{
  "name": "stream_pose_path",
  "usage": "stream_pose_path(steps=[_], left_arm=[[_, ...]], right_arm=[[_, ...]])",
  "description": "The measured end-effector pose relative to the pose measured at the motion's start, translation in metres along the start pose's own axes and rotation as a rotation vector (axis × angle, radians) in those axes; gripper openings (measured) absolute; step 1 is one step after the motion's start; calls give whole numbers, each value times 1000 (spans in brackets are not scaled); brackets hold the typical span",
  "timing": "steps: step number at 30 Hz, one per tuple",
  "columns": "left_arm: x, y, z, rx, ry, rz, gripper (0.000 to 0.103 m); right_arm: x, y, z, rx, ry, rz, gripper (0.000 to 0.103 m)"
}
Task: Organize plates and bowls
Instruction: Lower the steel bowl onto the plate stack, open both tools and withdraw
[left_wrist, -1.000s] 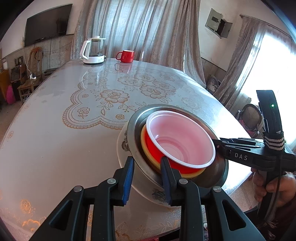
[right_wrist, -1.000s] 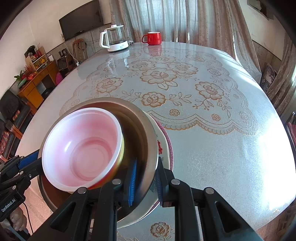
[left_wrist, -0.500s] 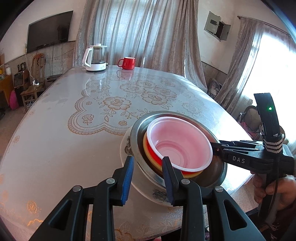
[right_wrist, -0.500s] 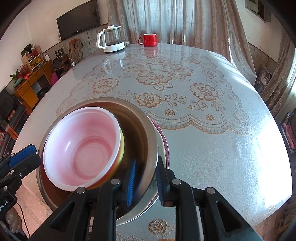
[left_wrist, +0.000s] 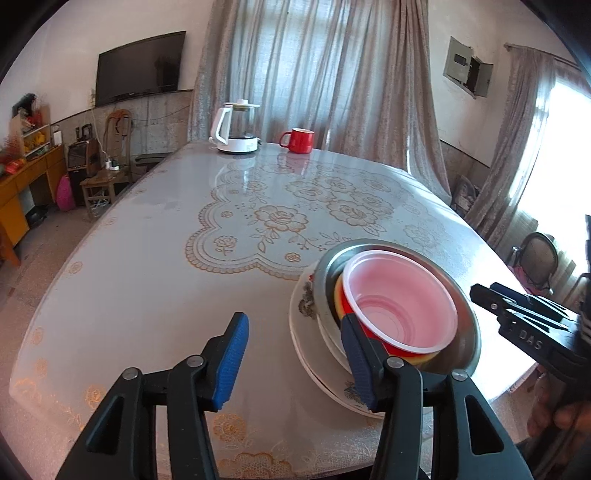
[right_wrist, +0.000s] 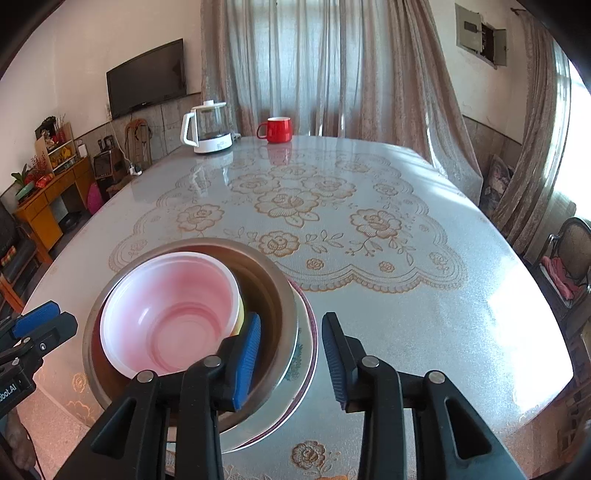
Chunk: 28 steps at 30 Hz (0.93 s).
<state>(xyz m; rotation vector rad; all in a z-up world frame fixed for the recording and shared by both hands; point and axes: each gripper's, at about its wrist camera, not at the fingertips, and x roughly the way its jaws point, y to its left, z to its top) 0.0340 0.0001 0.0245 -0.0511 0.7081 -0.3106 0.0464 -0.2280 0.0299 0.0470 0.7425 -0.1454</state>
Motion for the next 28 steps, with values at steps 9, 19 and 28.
stream_pose_path(steps=[9, 19, 28], left_arm=[[-6, -1, -19, 4, -31, 105, 103], [-18, -17, -36, 23, -73, 164, 103], [-14, -18, -39, 17, -55, 170, 93]], right_arm=[[-35, 8, -25, 64, -112, -52, 46], [-44, 10, -45, 104, -122, -87, 49], [-47, 20, -52, 63, -145, -108, 49]])
